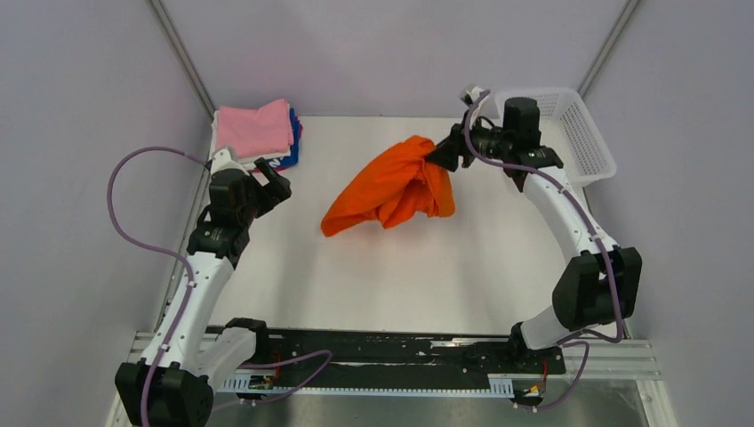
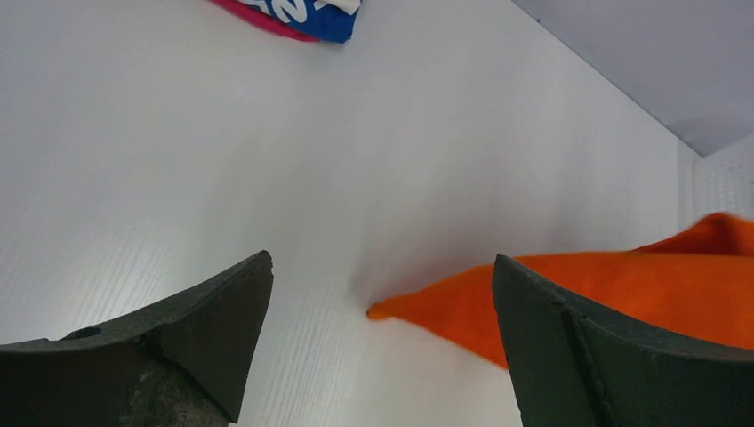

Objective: Fold and stack the t-shirts
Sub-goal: Move the tshirt to the center of the board, then flatten out the tshirt

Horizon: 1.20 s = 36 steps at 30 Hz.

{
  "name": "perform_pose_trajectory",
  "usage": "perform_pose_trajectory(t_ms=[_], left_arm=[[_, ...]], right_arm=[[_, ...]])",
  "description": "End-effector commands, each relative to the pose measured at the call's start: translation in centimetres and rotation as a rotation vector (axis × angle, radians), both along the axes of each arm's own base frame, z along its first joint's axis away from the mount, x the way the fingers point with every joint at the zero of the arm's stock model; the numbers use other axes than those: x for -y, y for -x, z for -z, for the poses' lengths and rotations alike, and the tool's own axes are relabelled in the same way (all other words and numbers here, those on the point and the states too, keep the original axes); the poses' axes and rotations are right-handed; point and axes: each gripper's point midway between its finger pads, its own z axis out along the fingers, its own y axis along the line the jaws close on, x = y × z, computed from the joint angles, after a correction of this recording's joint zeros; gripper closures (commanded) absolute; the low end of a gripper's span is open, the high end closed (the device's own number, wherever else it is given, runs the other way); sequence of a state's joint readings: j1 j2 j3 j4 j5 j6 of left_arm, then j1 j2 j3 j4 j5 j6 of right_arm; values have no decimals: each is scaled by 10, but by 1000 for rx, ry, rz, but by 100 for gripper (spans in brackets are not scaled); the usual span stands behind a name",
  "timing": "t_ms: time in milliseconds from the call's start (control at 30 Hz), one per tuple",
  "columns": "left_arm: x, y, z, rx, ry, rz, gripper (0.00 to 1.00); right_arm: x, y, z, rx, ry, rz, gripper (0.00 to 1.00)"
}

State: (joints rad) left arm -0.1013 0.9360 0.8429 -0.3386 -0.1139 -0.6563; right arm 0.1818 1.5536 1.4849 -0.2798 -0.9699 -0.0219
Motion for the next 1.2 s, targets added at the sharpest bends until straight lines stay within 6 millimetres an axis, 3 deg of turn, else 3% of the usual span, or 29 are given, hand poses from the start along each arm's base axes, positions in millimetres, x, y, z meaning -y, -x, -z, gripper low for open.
perform_pose_trajectory(t_ms=[0, 67, 133, 233, 367, 500, 767, 933, 1133, 1167], left_arm=[[-5, 4, -6, -32, -26, -13, 0], [-3, 4, 8, -93, -29, -6, 0], [2, 5, 25, -165, -16, 20, 0], [21, 10, 51, -280, 42, 105, 0], [47, 22, 101, -464, 93, 191, 0], [72, 31, 133, -559, 106, 248, 2], [97, 22, 169, -620, 147, 299, 14], [111, 19, 190, -664, 141, 339, 19], [132, 24, 212, -729, 74, 409, 40], [132, 22, 212, -729, 60, 407, 48]], right_arm=[[71, -35, 37, 118, 192, 450, 32], [110, -49, 48, 37, 200, 687, 2], [137, -52, 55, -55, 140, 844, 0], [154, -50, 70, -171, 58, 958, 0], [160, -36, 102, -332, 37, 1046, 0], [162, -10, 136, -473, 48, 1084, 0], [160, 35, 188, -621, 112, 1083, 2], [160, 52, 208, -694, 146, 1082, 7], [163, 59, 219, -734, 152, 1115, 8], [162, 60, 221, -743, 147, 1118, 8]])
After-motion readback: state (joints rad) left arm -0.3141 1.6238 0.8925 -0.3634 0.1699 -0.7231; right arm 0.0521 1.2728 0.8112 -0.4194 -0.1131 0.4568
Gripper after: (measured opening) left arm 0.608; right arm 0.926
